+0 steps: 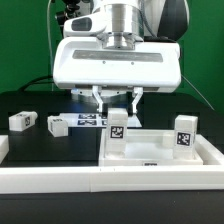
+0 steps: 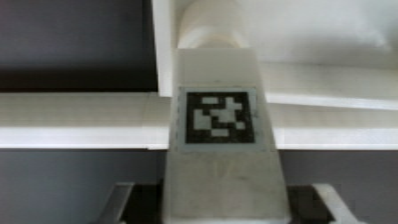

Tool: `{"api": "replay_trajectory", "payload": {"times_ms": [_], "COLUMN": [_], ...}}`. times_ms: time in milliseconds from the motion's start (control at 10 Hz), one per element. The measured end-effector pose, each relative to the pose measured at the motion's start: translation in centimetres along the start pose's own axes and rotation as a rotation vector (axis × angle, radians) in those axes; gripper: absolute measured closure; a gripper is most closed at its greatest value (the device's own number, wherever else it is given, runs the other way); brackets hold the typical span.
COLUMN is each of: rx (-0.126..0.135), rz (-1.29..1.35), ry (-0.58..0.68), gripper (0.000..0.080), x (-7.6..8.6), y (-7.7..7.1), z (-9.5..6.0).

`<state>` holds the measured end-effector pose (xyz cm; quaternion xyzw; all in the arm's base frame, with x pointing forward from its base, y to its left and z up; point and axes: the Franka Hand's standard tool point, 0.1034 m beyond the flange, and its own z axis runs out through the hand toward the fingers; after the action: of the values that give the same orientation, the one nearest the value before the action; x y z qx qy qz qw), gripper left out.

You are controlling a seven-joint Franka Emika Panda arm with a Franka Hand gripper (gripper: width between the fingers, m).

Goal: Assemble square table

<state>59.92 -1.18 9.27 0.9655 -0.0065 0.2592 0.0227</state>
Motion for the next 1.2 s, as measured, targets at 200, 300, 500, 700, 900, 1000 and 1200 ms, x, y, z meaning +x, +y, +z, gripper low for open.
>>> {"api": "replay_trajectory", "payload": {"times_ms": [200,300,500,700,900,1000,1200], "rx": [0.000,0.000,0.000,0.000,0.006,0.011,0.017], "rz": [0.000,0.000,0.000,0.000,0.001,0.003,0.006], "ry": [0.000,0.000,0.000,0.000,-0.016,-0.020,-0.036], "gripper": [0.0418,0.0418,0.0266,0.0154,0.0150,0.0150,0.0150], "x": [0.0,0.0,0.0,0.0,0.6,1.1,1.7], "y": [0.0,0.0,0.0,0.0,0.2,0.2,0.6], "z": [0.0,0.0,0.0,0.0,-0.5,-1.0,-1.9]}}
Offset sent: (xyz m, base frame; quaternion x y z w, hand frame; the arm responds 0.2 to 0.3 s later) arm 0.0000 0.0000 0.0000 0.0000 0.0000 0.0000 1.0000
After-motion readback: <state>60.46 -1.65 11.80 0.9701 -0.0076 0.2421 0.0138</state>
